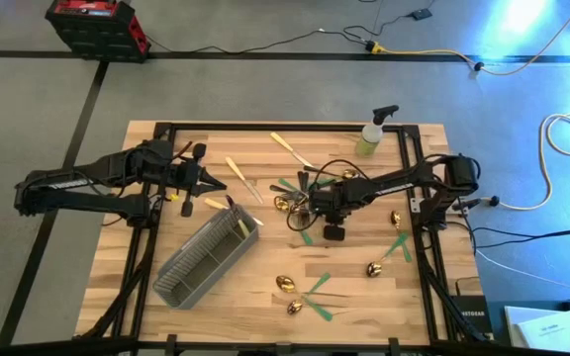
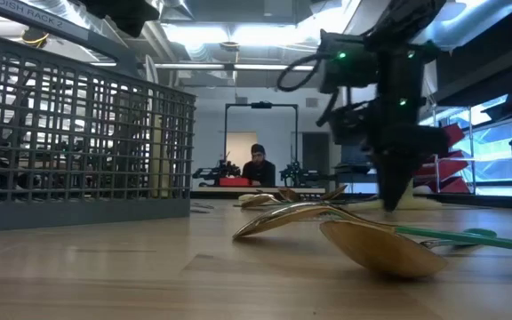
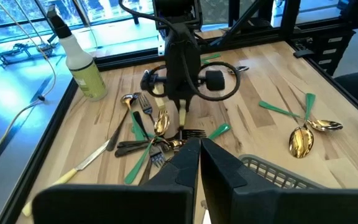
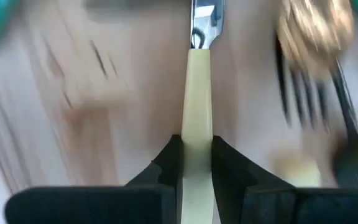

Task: Sort silverware
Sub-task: Put the table knife into the silverware tray

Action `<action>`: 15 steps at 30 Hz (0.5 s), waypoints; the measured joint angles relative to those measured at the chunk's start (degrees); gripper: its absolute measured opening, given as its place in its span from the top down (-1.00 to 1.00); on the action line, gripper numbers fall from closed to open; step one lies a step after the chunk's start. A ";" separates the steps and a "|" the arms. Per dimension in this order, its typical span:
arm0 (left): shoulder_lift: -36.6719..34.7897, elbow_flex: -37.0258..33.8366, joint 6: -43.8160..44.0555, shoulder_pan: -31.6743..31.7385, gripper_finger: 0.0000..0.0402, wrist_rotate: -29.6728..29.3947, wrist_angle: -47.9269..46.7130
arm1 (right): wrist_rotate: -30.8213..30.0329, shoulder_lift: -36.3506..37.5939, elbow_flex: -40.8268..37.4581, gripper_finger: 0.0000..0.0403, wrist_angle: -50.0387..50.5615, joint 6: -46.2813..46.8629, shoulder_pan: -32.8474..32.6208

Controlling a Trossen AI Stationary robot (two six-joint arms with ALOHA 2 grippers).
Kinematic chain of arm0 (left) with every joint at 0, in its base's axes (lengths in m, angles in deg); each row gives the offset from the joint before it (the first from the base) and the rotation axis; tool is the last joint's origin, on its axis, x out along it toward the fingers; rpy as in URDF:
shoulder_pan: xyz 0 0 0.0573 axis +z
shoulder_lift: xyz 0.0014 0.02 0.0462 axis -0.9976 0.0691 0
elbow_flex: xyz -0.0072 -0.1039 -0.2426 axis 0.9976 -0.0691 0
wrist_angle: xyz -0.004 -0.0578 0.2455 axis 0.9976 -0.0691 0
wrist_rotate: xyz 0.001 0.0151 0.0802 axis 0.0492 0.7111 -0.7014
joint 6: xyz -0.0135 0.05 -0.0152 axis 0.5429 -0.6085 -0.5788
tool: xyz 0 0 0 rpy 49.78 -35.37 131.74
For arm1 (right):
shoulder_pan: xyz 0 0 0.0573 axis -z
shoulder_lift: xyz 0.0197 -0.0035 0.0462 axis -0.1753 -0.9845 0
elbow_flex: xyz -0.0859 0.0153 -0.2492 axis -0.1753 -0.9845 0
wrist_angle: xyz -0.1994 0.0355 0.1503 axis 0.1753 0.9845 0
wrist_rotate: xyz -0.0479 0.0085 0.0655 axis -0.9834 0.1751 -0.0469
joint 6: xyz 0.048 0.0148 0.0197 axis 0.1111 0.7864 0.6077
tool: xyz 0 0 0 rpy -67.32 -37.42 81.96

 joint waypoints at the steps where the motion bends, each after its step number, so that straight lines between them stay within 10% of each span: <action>1: 0.00 0.00 0.02 0.00 1.00 0.00 0.02 | -0.69 0.90 0.01 0.82 1.75 0.77 0.00; 15: 0.00 0.00 0.37 0.00 1.00 0.04 -0.04 | -2.78 7.33 0.22 0.82 18.77 8.95 -5.89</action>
